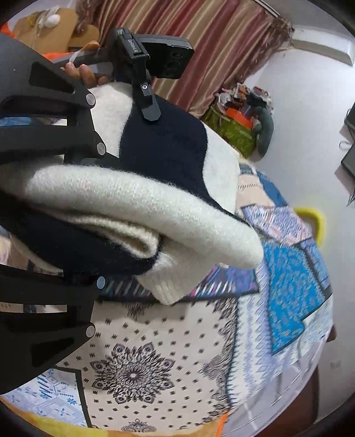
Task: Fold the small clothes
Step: 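Lower the folded sweater onto the quilt and open both grippers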
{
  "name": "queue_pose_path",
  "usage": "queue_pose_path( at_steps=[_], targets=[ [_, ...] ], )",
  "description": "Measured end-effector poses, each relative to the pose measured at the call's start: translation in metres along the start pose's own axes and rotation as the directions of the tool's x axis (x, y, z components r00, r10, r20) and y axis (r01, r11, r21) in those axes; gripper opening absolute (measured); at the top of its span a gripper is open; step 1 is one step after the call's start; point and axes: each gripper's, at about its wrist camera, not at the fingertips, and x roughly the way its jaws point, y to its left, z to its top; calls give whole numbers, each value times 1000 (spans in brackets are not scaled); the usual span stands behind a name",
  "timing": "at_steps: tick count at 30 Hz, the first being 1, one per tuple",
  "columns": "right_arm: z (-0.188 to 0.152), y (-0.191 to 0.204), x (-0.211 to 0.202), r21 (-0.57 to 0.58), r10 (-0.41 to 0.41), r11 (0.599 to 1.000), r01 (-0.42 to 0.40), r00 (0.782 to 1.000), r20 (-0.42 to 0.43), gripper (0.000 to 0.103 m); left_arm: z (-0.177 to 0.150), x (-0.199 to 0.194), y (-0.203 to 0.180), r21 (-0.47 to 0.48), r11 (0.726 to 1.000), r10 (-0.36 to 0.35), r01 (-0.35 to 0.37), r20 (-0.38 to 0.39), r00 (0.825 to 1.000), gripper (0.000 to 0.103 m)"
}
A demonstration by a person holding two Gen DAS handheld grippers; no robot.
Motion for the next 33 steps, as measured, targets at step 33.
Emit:
queue_pose_path(
  at_steps=[33],
  targets=[
    [-9,49,107,-114,0,993,-17,989,-145,46,-49,-41,129,-133,986,107,-101,37,994,73]
  ],
)
